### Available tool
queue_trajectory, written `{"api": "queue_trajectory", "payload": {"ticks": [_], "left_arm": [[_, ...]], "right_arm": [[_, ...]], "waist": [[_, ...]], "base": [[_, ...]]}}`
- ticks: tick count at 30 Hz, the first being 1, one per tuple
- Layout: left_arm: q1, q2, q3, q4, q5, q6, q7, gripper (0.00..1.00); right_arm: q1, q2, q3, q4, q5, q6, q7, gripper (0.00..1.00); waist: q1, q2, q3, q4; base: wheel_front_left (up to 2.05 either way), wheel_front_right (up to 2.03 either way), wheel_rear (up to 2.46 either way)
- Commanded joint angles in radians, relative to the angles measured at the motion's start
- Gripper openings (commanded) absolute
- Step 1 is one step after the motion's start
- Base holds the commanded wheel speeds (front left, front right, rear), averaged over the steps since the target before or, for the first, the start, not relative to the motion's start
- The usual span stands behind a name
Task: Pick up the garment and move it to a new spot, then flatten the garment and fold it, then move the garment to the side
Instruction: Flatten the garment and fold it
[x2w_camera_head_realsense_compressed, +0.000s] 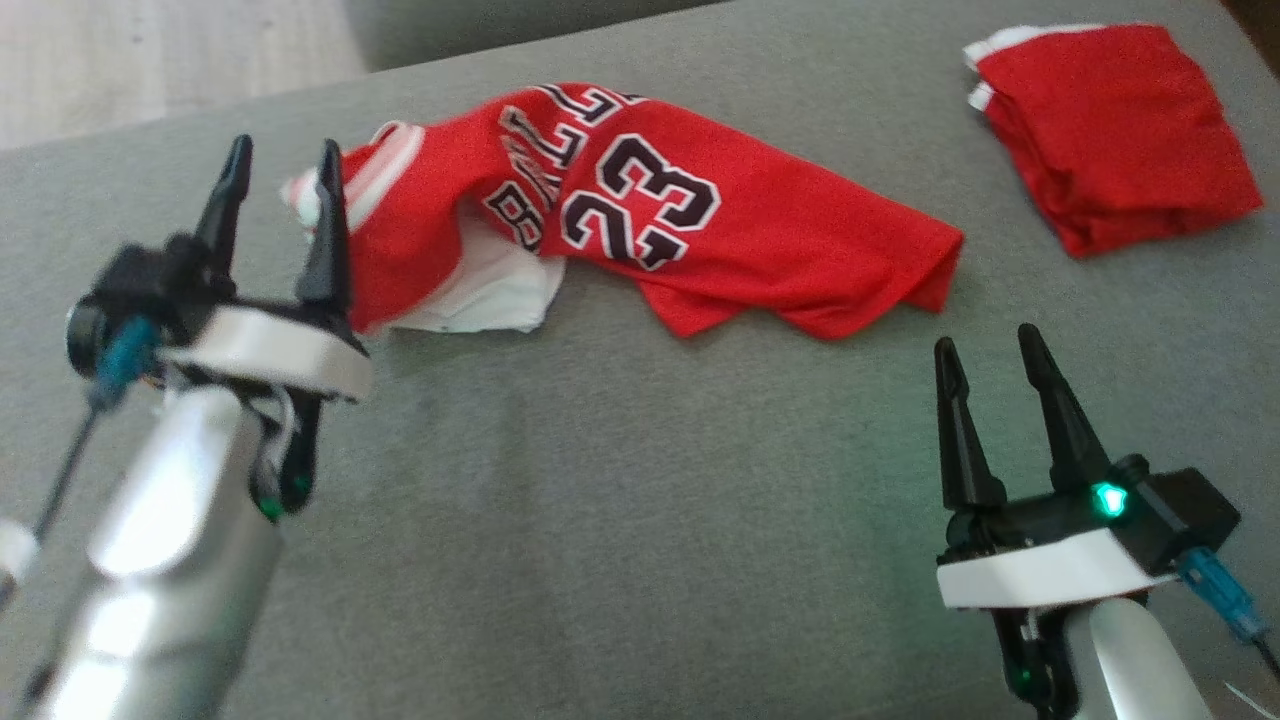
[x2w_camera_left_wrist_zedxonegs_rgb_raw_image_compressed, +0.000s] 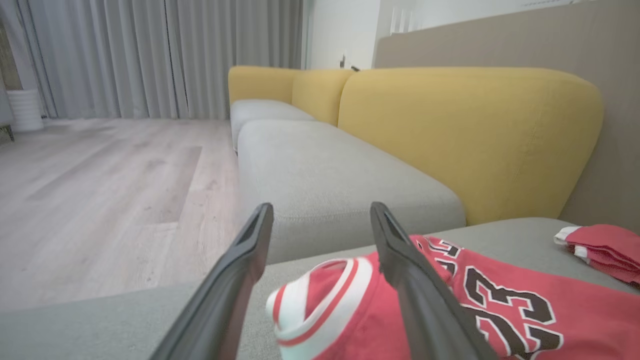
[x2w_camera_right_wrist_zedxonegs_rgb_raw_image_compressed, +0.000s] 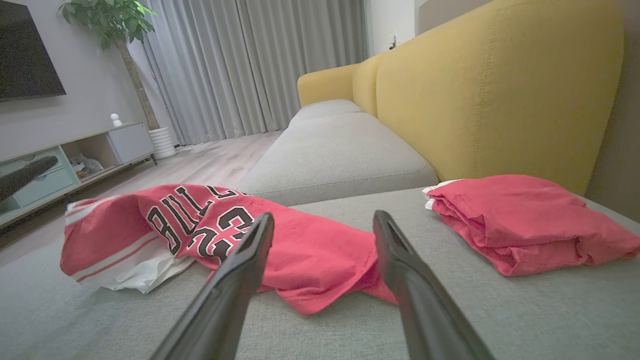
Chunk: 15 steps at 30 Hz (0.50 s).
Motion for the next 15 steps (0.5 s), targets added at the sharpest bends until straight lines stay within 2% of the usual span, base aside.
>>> {"api": "queue_trajectory", "payload": {"ticks": [1,5,8,11,15], "left_arm": [[0.029,0.011,0.063,-0.069,0.039,0.022,-0.009,1.00],[0.257,-0.074,0.179,-0.263,0.180,0.091,-0.009,1.00],[0.408,-0.146,0.233,-0.346,0.251,0.101,-0.009,1.00],[0.503,-0.198,0.239,-0.369,0.308,0.068,-0.009,1.00],[0.513,-0.222,0.185,-0.332,0.401,0.005,-0.009,1.00]], "right_arm": [[0.006,-0.003,0.019,-0.023,-0.004,0.007,-0.004,1.00],[0.026,-0.003,0.006,-0.003,-0.014,0.007,-0.004,1.00],[0.039,-0.003,0.002,0.012,-0.020,0.007,-0.004,1.00],[0.050,-0.003,-0.004,0.024,-0.021,0.007,-0.004,1.00],[0.048,-0.003,0.012,0.034,-0.027,0.007,-0.004,1.00]], "waist": [[-0.0001,0.0000,-0.016,0.029],[-0.0001,0.0000,-0.051,0.079],[-0.0001,0.0000,-0.075,0.111],[-0.0001,0.0000,-0.090,0.139],[-0.0001,0.0000,-0.087,0.152]], "base": [[0.00,0.00,0.00],[0.00,0.00,0.00],[0.00,0.00,0.00],[0.00,0.00,0.00],[0.00,0.00,0.00]]}}
